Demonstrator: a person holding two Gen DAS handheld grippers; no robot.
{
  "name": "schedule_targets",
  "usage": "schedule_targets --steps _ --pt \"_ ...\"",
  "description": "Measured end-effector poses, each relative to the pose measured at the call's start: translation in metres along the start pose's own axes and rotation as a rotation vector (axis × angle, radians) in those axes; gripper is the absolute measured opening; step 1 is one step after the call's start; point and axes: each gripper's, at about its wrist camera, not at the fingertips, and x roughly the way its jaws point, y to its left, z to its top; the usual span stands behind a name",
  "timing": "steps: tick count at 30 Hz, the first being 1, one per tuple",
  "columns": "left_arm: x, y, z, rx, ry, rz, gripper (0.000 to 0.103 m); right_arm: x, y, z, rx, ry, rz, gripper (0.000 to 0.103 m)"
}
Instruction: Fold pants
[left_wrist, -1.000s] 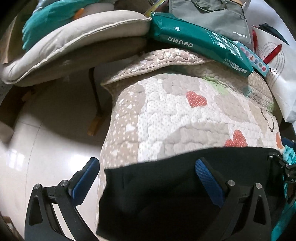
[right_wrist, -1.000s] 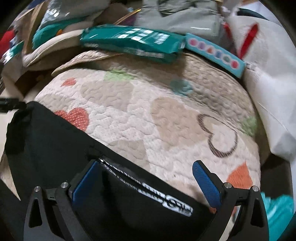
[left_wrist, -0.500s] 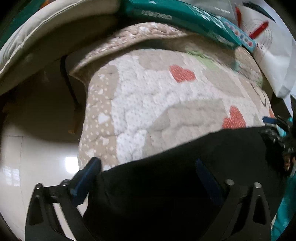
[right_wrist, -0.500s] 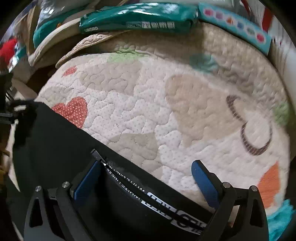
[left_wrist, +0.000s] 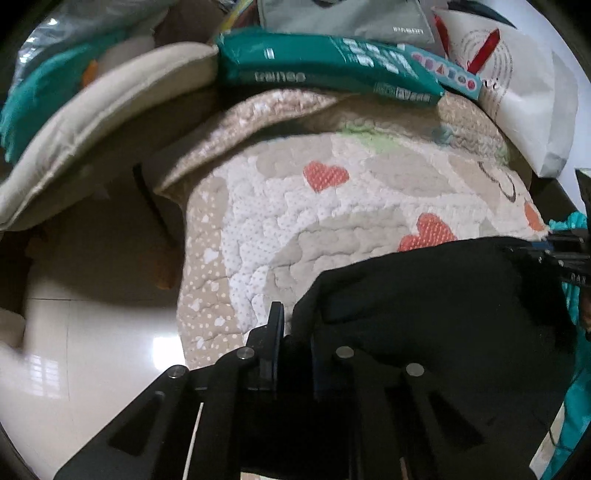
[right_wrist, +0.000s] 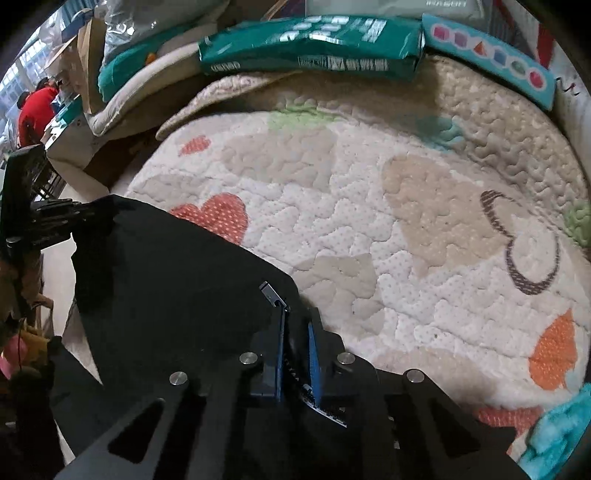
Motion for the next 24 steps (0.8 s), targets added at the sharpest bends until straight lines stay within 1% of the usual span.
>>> schedule_targets --steps 4,8,11,15,19,24 --pt "-0.026 -0.001 -0.005 -0.002 -0.035 0.01 0.012 -0.022 0.012 -0.011 0.009 -0.032 -0.014 0.011" --pt "-0.06 -0.012 -0.021 0.031 -0.073 0.027 0.012 -0.045 0.027 -0.023 0.009 -0.053 -0.022 0.011" --pt "-0.085 -0.019 -0.04 0.052 -0.091 0.032 0.012 -0.062 0.04 -0.037 0.001 -0.056 -0.03 0.011" --pt "-0.116 -0.028 -0.075 0.073 -0.11 0.044 0.012 -0.082 0.06 -0.064 -0.015 -0.055 -0.036 0.011" --pt "-0.14 -0.034 -0.114 0.078 -0.121 0.052 0.012 -0.096 0.086 -0.1 -0.043 -0.037 -0.045 0.011" --pt "-0.156 -0.044 -0.168 0.071 -0.096 0.06 0.012 -0.101 0.115 -0.148 -0.064 0.003 -0.054 0.011"
